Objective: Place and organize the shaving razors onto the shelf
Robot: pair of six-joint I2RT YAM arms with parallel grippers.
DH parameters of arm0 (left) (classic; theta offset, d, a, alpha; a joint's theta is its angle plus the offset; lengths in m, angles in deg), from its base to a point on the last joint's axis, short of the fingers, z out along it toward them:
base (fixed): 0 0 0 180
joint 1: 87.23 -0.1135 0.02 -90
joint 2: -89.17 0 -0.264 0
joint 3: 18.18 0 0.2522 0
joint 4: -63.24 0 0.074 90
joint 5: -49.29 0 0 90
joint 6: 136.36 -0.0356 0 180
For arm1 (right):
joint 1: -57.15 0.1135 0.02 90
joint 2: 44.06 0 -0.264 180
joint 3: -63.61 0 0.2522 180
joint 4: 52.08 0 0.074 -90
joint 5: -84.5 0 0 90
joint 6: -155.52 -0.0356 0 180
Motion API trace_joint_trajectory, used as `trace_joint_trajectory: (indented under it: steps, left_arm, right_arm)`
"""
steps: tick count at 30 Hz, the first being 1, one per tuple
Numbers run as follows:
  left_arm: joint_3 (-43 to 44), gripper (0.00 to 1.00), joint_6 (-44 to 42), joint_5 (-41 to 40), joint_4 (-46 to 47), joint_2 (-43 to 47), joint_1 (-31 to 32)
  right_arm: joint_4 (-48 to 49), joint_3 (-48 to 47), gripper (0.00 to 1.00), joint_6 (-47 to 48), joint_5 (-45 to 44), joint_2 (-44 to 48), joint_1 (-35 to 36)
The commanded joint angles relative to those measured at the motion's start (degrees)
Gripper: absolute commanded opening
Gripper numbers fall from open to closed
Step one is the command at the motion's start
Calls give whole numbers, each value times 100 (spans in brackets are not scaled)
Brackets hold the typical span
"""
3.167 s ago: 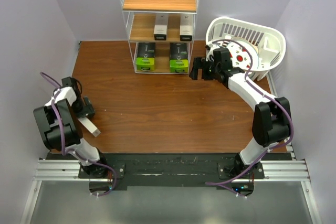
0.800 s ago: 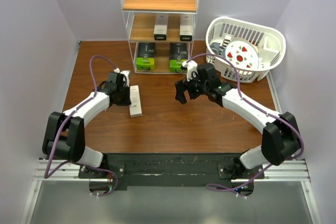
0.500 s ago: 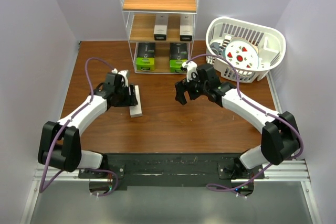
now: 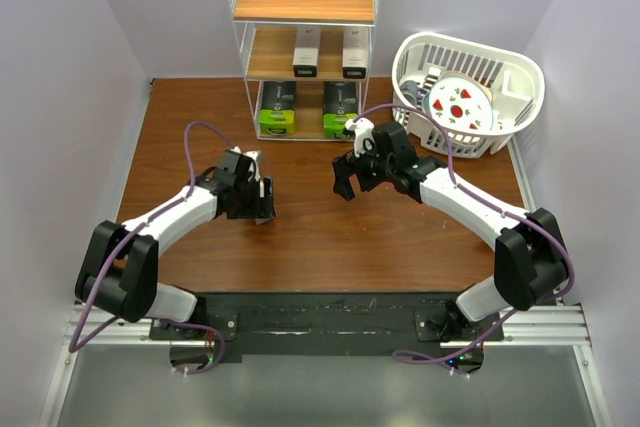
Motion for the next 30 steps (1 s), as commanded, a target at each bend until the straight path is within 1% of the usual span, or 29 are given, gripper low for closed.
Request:
trace_joint_trajectory:
  steps: [1,4,9,10,14,17,18,20,23,24,25,26,30]
  left_arm:
    - [-13,75,218,-334,124,-236,21]
    - [31,75,262,-413,159,-377,21]
    - [172,75,236,-290,134,-457,56]
    - [198,74,253,-351,98,-439,47]
    - [269,67,192,-791,-244,-352,-32]
    - [190,63,122,-1011,-411,-255,-312]
    - [172,63,96,-1011,-412,-220,-487]
    - [94,62,60,-898,-412,-158,-594]
    - [41,63,-19,-722,-403,-18,-612]
    - [14,66,-54,-582,-412,61,-612]
    - [5,70,-80,-450,-394,97,-603]
    - [-38,72,-107,-353,-359,132,-603]
    - [-39,74,-291,-326,-227,150,-559]
  right_arm:
    - [156,26,98,-77,19,136,-13]
    - [165,52,98,-77,19,127,-4]
    - [165,35,98,-68,19,83,-4]
    - [173,26,98,-68,19,74,-13]
    - [165,-35,98,-94,28,-13,-4]
    - [165,-114,98,-103,37,-57,-4]
    - [165,-132,98,-112,37,-92,-13]
    - [173,-167,98,-112,45,-110,-13]
    - [138,-202,98,-112,54,-137,-4]
    - [130,-211,98,-112,45,-137,-13]
    - [121,-203,98,-112,37,-128,-13]
    - [129,-194,98,-121,37,-128,-13]
    - [147,-141,98,-165,19,-128,-4]
